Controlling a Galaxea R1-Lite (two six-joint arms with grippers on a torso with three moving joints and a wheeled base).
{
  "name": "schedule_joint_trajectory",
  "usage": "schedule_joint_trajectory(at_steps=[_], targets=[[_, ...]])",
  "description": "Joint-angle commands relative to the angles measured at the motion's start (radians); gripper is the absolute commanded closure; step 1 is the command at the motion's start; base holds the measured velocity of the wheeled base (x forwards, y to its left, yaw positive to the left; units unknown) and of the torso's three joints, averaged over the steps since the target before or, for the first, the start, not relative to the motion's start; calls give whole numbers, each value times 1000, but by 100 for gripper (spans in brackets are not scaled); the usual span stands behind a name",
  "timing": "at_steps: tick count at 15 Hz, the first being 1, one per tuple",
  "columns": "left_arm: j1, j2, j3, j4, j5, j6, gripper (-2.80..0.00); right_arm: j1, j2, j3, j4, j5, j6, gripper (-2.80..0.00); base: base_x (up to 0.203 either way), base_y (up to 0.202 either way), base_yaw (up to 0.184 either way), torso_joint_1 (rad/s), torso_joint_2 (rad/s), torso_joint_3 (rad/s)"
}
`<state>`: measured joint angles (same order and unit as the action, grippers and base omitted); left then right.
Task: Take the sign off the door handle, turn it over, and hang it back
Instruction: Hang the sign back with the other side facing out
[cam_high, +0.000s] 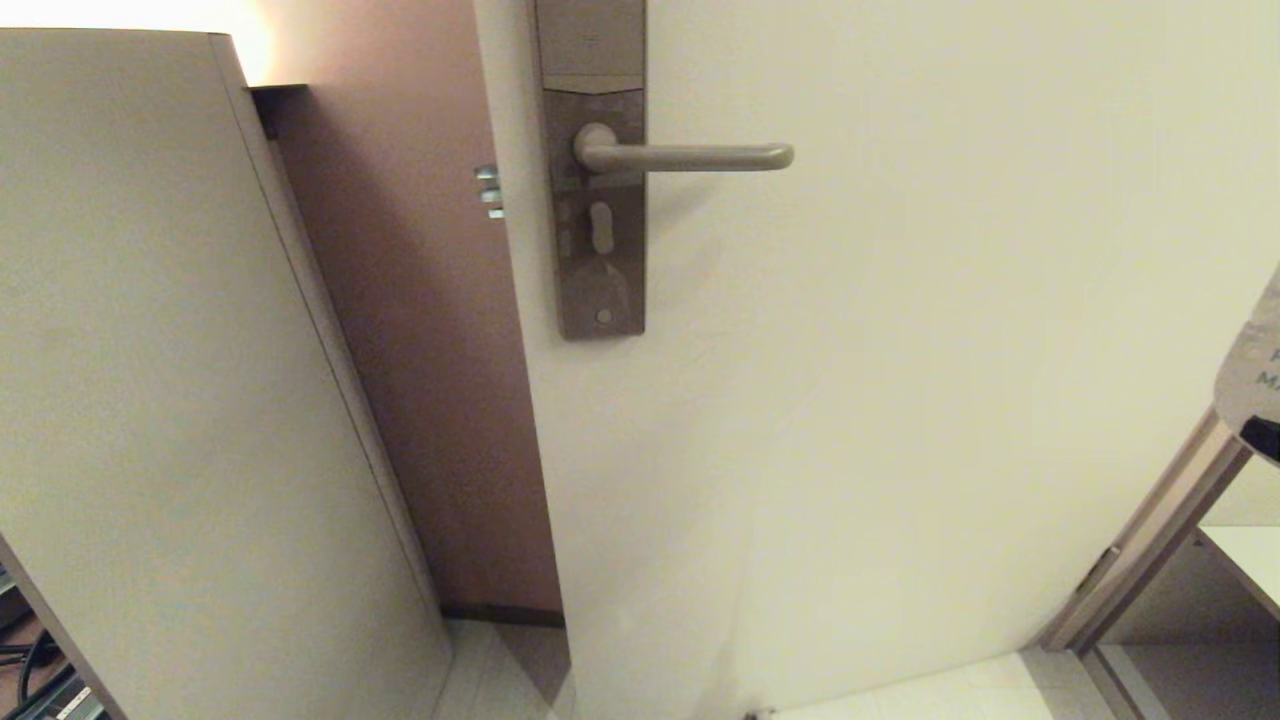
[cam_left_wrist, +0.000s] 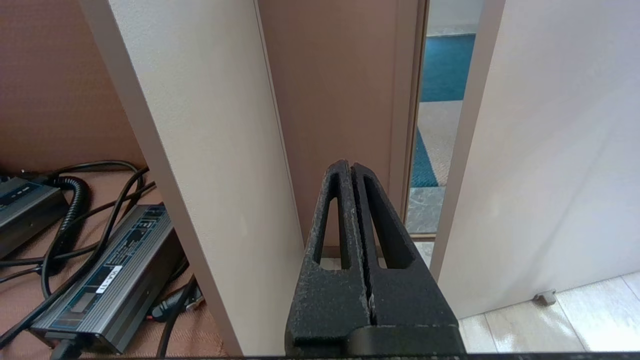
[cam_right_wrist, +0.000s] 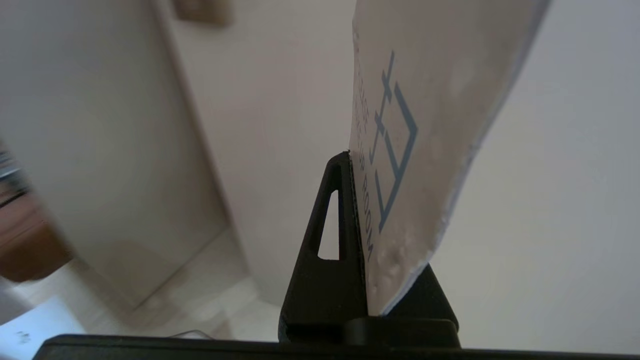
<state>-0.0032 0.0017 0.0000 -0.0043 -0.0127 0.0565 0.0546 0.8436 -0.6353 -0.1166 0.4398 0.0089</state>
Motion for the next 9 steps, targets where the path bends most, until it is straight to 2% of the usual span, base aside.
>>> schedule_joint_trajectory(at_steps=[1,3,5,9], targets=[[0,0,0,0,0,0,0,16,94,-5,-32,26,-3,0,0,0,0,0,0,0],[0,0,0,0,0,0,0,88,162,-22,-103,30,-10,0,0,0,0,0,0,0],[0,0,0,0,-1,0,0,185,202,-41,-130,-7,-10,0,0,0,0,0,0,0],[0,0,0,0,0,0,0,399,271,-72,-132,-250,4,0,0,0,0,0,0,0]])
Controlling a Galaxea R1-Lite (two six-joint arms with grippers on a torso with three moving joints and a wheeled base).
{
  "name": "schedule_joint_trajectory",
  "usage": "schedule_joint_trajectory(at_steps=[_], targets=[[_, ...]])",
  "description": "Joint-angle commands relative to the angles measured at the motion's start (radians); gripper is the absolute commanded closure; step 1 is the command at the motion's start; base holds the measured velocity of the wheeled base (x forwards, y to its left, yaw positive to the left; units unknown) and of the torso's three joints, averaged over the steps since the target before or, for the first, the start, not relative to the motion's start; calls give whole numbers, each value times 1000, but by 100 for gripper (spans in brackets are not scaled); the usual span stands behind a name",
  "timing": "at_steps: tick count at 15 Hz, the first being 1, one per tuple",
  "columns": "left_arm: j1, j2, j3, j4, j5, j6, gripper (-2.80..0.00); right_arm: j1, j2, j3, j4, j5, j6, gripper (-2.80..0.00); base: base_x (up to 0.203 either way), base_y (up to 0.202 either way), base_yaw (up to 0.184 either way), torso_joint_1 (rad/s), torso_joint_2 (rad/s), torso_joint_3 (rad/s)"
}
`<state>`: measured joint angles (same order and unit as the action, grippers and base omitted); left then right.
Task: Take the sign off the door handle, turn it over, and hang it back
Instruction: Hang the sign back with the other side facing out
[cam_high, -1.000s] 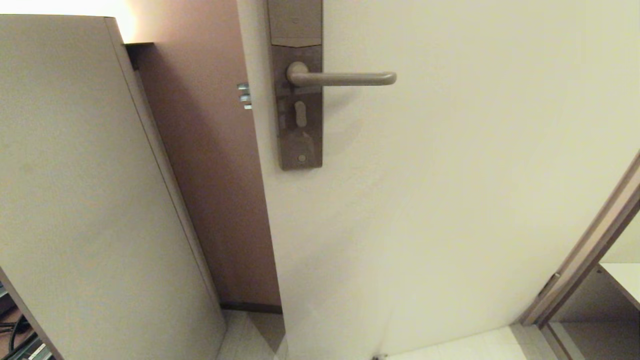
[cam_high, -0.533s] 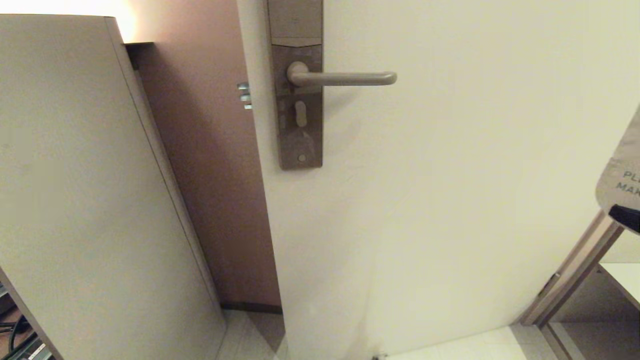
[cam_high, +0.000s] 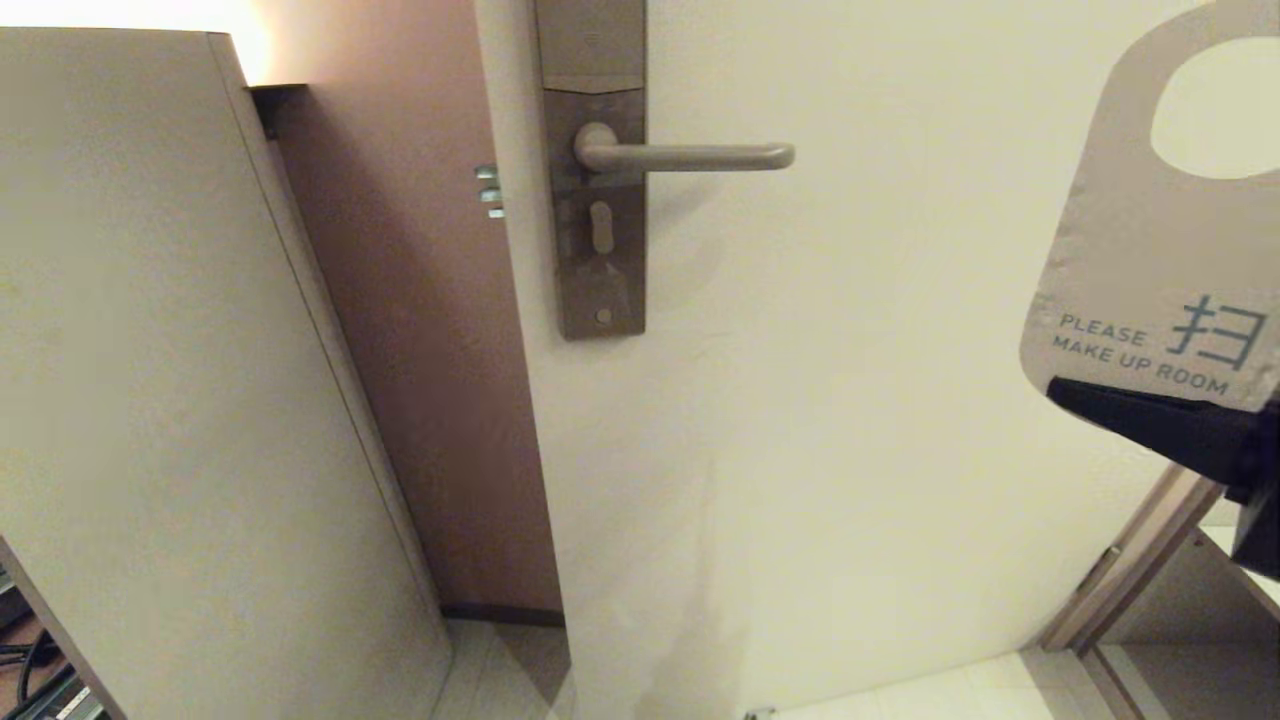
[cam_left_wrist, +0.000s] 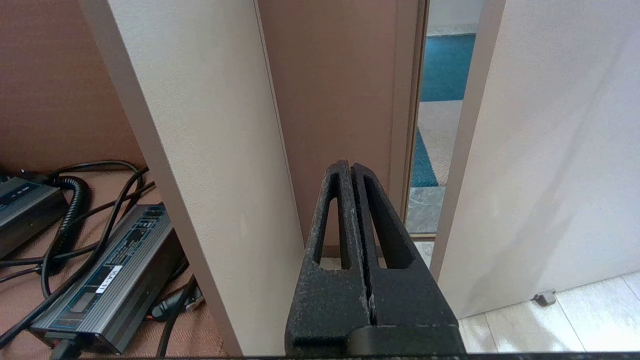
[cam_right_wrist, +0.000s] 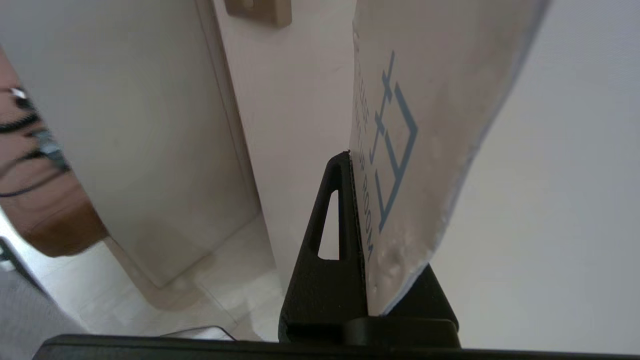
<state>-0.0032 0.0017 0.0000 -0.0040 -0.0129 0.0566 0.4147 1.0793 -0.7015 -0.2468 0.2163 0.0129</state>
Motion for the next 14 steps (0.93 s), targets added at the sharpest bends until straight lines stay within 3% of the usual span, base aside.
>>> schedule_joint_trajectory(at_steps=[1,7,11,14], targets=[[0,0,0,-1,-1,0,0,63,56,-9,-2,-70,1,0,0,0,0,0,0,0],[0,0,0,-1,1,0,0,131,170,-71,0,-140,10,0,0,0,0,0,0,0],[0,0,0,-1,-1,0,0,214,292,-165,-1,-266,18,0,0,0,0,0,0,0],[0,0,0,-1,1,0,0,222,369,-229,-2,-322,18,0,0,0,0,0,0,0]])
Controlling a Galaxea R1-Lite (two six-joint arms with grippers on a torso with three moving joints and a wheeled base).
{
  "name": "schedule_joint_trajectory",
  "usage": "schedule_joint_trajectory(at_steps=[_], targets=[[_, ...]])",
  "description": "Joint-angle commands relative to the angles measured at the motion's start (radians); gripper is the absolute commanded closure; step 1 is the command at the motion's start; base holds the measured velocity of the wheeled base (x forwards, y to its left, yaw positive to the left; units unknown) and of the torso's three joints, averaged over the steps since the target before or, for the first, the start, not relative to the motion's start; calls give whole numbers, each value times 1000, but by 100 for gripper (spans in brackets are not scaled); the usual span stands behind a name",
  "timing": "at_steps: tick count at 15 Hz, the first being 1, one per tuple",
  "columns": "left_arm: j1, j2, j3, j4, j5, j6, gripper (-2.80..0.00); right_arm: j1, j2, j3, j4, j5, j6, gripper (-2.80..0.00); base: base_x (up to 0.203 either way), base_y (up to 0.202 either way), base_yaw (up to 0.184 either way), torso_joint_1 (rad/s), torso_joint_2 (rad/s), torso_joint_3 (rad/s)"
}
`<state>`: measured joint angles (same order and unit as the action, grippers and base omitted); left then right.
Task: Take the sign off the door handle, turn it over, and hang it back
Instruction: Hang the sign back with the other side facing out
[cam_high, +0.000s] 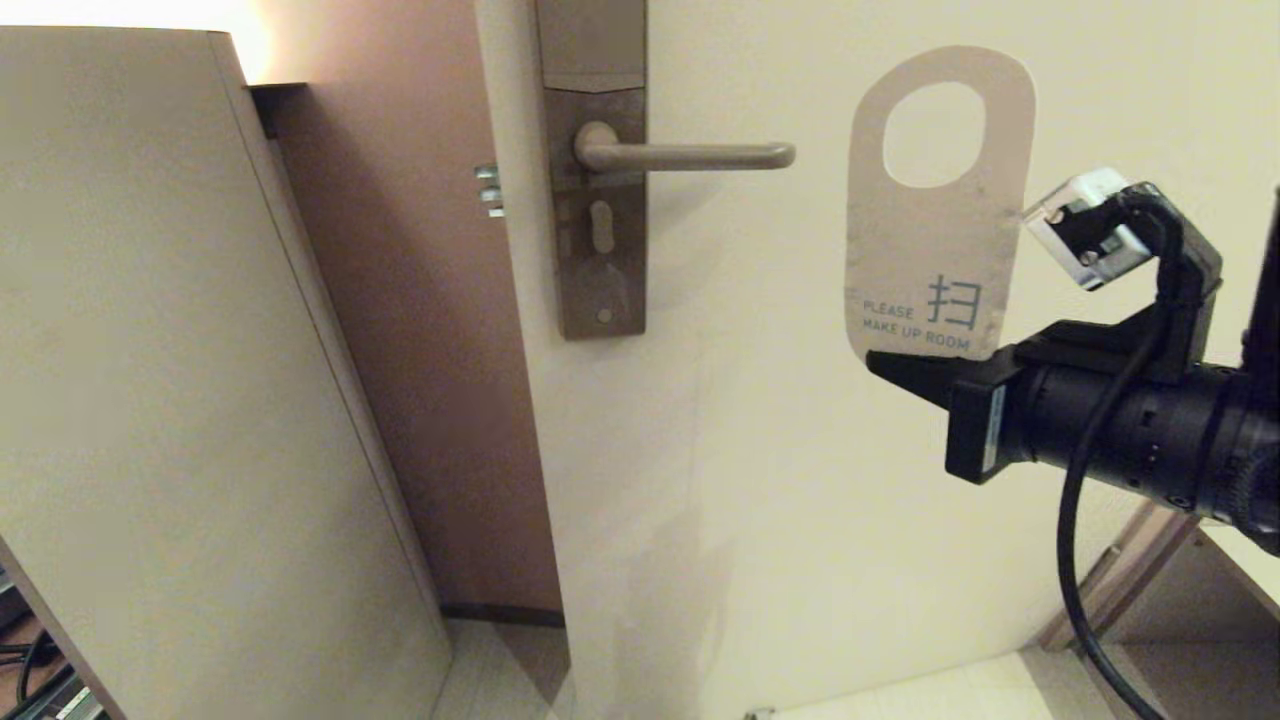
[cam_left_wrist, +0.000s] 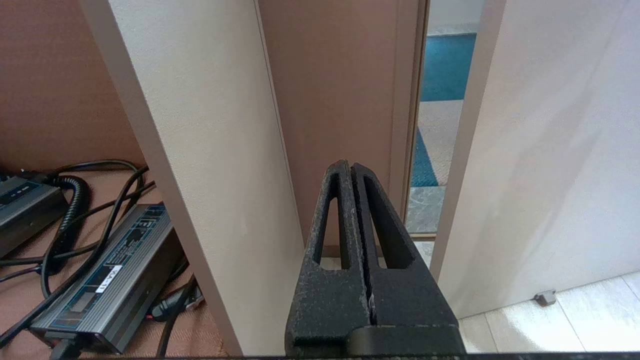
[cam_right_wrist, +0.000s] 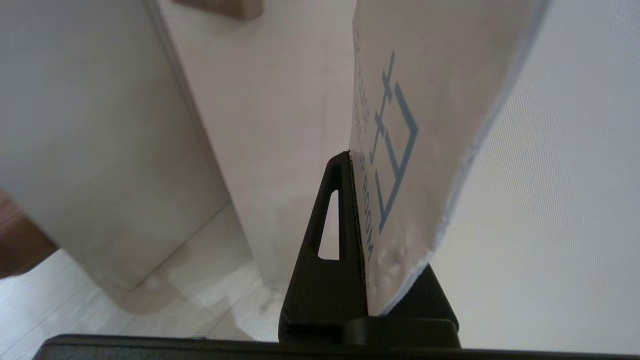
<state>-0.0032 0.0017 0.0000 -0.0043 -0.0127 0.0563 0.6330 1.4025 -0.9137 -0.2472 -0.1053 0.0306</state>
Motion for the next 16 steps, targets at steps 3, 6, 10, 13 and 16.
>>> schedule_joint_trajectory(at_steps=[3,6,10,13,16], targets=[[0,0,0,0,0,0,0,4,115,-84,-6,-54,1,0,0,0,0,0,0,0],[0,0,0,0,0,0,0,4,176,-139,-44,-130,3,0,0,0,0,0,0,0],[0,0,0,0,0,0,0,4,204,-150,-71,-190,3,0,0,0,0,0,0,0],[0,0,0,0,-1,0,0,7,219,-166,-73,-191,2,0,0,0,0,0,0,0],[0,0,0,0,0,0,0,16,232,-174,-73,-192,2,0,0,0,0,0,0,0]])
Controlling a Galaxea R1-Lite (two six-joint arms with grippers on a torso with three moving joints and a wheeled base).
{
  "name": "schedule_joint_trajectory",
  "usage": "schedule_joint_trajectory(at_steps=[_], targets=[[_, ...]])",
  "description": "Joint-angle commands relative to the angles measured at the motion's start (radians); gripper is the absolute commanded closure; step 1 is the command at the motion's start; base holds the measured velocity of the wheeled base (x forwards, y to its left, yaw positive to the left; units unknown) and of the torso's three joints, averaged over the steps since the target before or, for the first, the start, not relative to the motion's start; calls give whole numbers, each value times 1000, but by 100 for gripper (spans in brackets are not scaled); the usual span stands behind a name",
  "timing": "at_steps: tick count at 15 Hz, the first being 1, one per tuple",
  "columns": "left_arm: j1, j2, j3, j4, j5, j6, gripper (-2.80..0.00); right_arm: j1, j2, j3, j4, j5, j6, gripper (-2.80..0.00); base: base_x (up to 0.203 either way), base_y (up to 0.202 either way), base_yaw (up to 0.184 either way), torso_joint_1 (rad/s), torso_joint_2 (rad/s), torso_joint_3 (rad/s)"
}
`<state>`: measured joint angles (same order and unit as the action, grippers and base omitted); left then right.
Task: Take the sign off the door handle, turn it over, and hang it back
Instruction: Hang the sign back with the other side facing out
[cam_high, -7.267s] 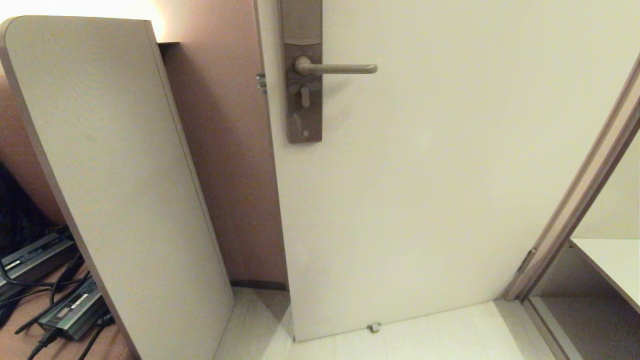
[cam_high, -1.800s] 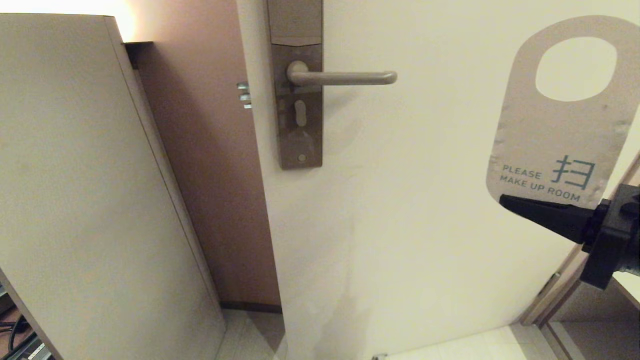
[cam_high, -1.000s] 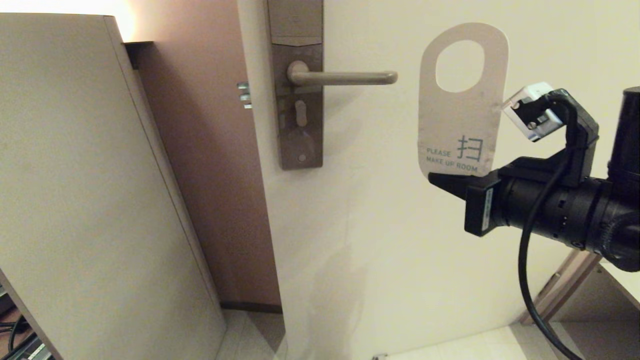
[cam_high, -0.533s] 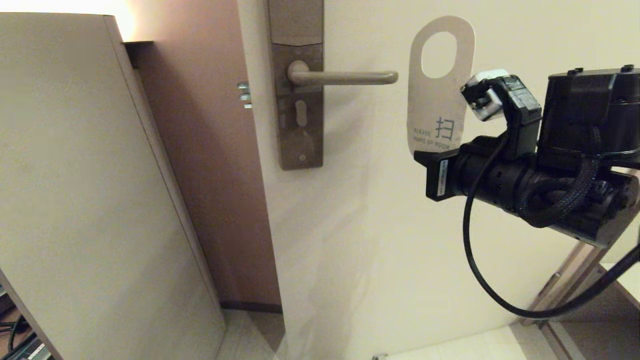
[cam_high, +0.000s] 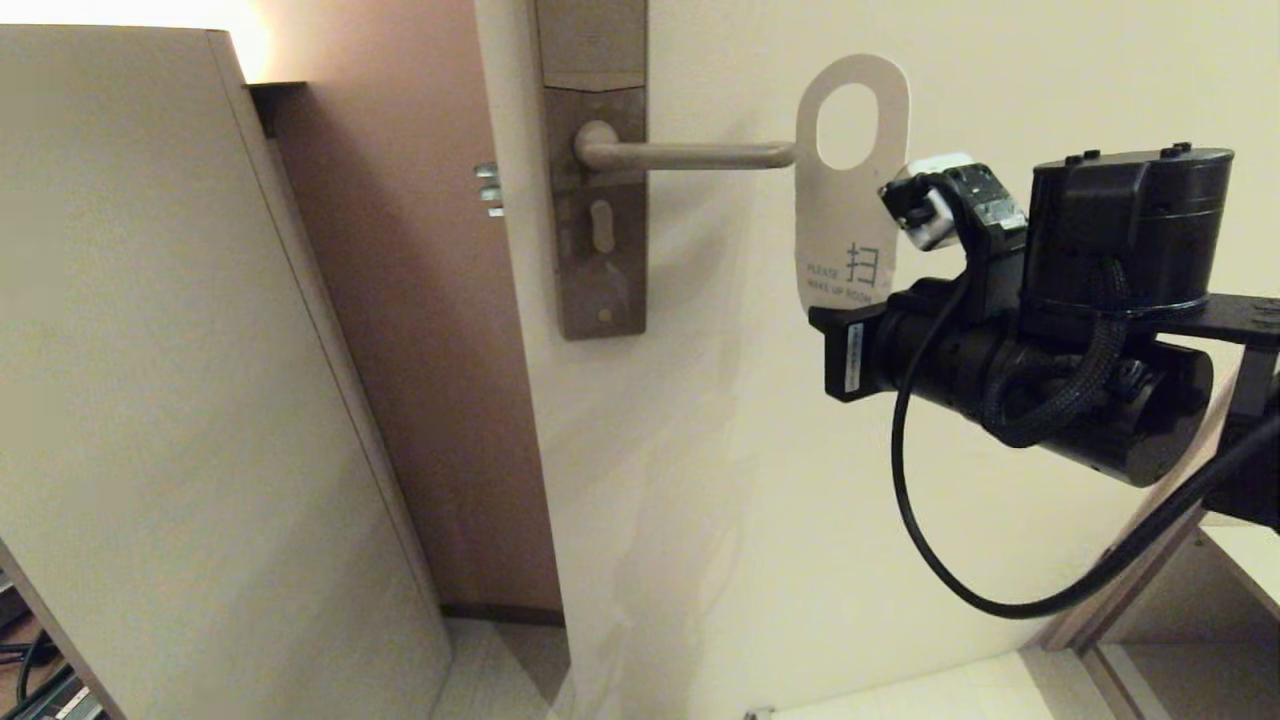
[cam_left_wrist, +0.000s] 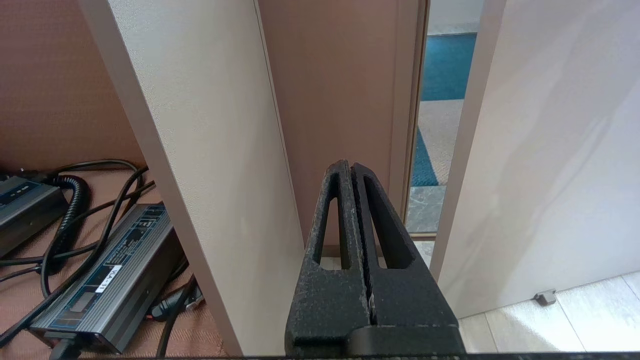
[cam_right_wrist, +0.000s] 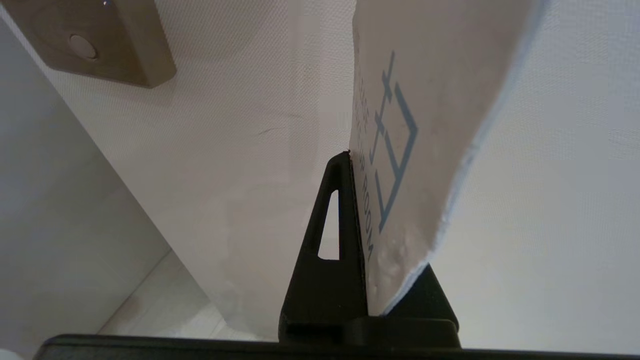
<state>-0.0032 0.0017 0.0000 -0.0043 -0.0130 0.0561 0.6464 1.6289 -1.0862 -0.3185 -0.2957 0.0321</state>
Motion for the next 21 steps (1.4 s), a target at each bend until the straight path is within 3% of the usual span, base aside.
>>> schedule_joint_trajectory(at_steps=[1,15,17,21], targets=[[0,0,0,0,-1,1,0,8,10,-5,-2,-4,0,0,0,0,0,0,0,0],[0,0,0,0,-1,1,0,61,75,-44,2,-58,-5,0,0,0,0,0,0,0],[0,0,0,0,1,1,0,76,80,-53,10,-108,-6,0,0,0,0,0,0,0],[0,0,0,0,-1,1,0,151,83,-58,45,-279,-5,0,0,0,0,0,0,0]])
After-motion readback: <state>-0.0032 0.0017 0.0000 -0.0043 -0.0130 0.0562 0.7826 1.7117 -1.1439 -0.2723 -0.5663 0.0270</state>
